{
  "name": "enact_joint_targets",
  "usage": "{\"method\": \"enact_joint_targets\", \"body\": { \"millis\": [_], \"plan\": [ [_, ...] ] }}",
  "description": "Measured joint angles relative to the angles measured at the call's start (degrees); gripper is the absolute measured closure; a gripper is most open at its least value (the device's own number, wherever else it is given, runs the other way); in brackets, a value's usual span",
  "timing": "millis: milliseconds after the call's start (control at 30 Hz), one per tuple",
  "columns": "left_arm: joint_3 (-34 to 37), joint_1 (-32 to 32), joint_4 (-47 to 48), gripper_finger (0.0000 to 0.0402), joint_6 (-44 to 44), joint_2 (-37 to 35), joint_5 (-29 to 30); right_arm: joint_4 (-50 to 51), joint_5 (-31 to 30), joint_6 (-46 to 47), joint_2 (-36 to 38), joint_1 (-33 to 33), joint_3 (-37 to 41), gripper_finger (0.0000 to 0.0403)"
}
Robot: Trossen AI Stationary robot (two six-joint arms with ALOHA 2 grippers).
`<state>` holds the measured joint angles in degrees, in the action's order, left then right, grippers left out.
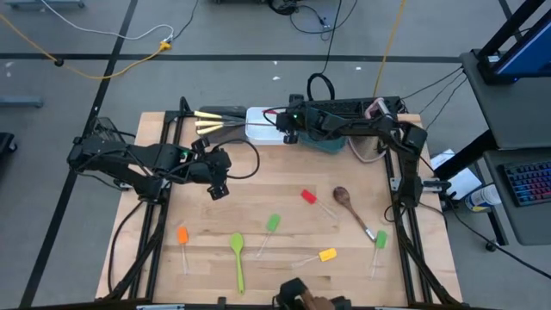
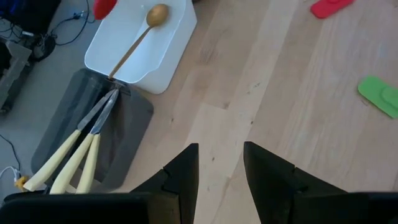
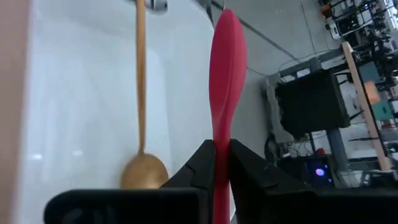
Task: Pick & Place Kitchen Items
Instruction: Put the red serving spoon into the white bin
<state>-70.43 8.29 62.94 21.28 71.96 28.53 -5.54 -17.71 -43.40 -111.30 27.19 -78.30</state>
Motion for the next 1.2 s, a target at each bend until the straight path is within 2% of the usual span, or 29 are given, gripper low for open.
{"method": "enact_joint_targets", "body": {
  "millis": [300, 567, 700, 867, 1200],
  "plan": [
    [0.0, 0.0, 0.0, 0.027, -0.5, 0.0, 0.0, -0.8, 1.2, -5.1, -4.7, 0.9, 0.0, 0.0378],
    [0.0, 0.0, 0.0, 0.027, -0.6, 0.0, 0.0, -1.0, 4.2, -5.7, -4.8, 1.1, -0.1, 0.0373],
    [0.0, 0.0, 0.1, 0.027, -0.6, 0.0, 0.0, -2.9, 5.2, -5.7, -5.0, 1.0, 0.1, 0.0356],
    [0.0, 0.1, 0.1, 0.027, -0.6, 0.0, 0.0, -3.6, 10.4, -4.2, -5.0, 1.0, 0.1, 0.0325],
    [0.0, 0.0, 0.3, 0.027, -0.4, 0.0, 0.0, -5.4, 8.7, 0.9, -4.9, 1.2, 0.1, 0.0287]
  ]
}}
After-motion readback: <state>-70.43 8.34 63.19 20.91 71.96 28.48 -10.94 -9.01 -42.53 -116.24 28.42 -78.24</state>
